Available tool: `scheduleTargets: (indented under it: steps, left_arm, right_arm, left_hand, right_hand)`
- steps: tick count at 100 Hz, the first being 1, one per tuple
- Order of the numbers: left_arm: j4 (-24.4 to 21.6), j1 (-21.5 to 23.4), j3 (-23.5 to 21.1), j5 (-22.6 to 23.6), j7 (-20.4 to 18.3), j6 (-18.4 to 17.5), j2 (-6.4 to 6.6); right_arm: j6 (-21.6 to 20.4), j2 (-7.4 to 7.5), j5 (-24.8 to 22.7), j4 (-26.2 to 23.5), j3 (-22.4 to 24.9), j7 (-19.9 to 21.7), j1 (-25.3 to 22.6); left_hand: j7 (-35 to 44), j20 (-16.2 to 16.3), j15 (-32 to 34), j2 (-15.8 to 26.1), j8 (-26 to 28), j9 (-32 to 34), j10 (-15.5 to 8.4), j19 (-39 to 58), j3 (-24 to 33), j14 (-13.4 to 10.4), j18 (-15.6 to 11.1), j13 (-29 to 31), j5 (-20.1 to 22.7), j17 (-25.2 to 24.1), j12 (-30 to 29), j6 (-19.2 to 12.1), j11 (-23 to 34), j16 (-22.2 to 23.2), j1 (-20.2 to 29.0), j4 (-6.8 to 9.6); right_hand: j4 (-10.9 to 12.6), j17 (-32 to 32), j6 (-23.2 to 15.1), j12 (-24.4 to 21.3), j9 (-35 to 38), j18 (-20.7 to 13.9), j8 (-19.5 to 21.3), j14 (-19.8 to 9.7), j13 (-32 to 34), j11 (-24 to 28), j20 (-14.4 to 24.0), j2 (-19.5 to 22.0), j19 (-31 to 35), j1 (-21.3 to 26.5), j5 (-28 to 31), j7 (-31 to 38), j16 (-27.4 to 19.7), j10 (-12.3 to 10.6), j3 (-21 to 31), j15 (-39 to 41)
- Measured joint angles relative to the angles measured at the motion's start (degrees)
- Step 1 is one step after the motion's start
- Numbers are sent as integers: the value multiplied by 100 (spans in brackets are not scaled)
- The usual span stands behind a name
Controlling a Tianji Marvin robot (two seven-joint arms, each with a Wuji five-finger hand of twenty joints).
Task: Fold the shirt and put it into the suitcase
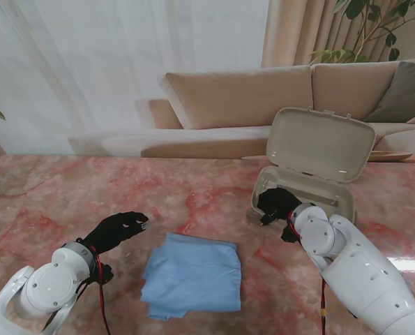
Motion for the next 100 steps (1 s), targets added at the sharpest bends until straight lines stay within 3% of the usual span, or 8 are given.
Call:
scheduleTargets:
  steps: [13, 18, 24, 100]
  left_arm:
    - [9, 1, 0, 0, -2, -1, 0]
    - [11, 1, 0, 0, -3, -2, 1]
    - [13, 1, 1, -1, -3, -3, 1]
    - [-33, 98, -40, -1, -60, 78, 8]
  right_arm:
    - [-70, -14, 98, -19, -160, -15, 37]
    - [-99, -19, 146, -11, -251, -16, 78]
    - [-158, -34, 214, 39, -372, -20, 155]
    - [-745, -383, 992, 902, -1603, -202, 1108]
  left_hand:
    - [0, 0, 0, 0, 0, 0, 0, 0, 0, 0, 0, 0, 0, 0, 0, 0, 0, 0, 0, 0]
    - [0, -1, 0, 0, 0, 0, 0, 0, 0, 0, 0, 0, 0, 0, 0, 0, 0, 0, 0, 0]
    - [0, -1, 0, 0, 0, 0, 0, 0, 0, 0, 0, 0, 0, 0, 0, 0, 0, 0, 0, 0]
    - [0, -2, 0, 0, 0, 0, 0, -3, 0, 0, 4, 0, 0, 0, 0, 0, -1, 0, 0, 0]
  right_hand:
    - [-4, -60, 0, 0, 0, 0, 0, 0, 54, 0, -87, -2, 160, 0, 6, -1, -2, 8, 0, 8]
    - [-6, -60, 0, 7, 0, 0, -1, 2, 63, 0, -588, -10, 446, 0, 7, -2, -2, 15, 0, 9]
    - [-10, -60, 0, 8, 0, 0, -2, 4, 77, 0, -752, -12, 563, 0, 8, -5, -2, 23, 0, 11]
    - [-31, 24, 2, -20, 0, -55, -80, 6, 136, -60, -865, -84, 796, 0, 59, -85, -2, 44, 0, 39]
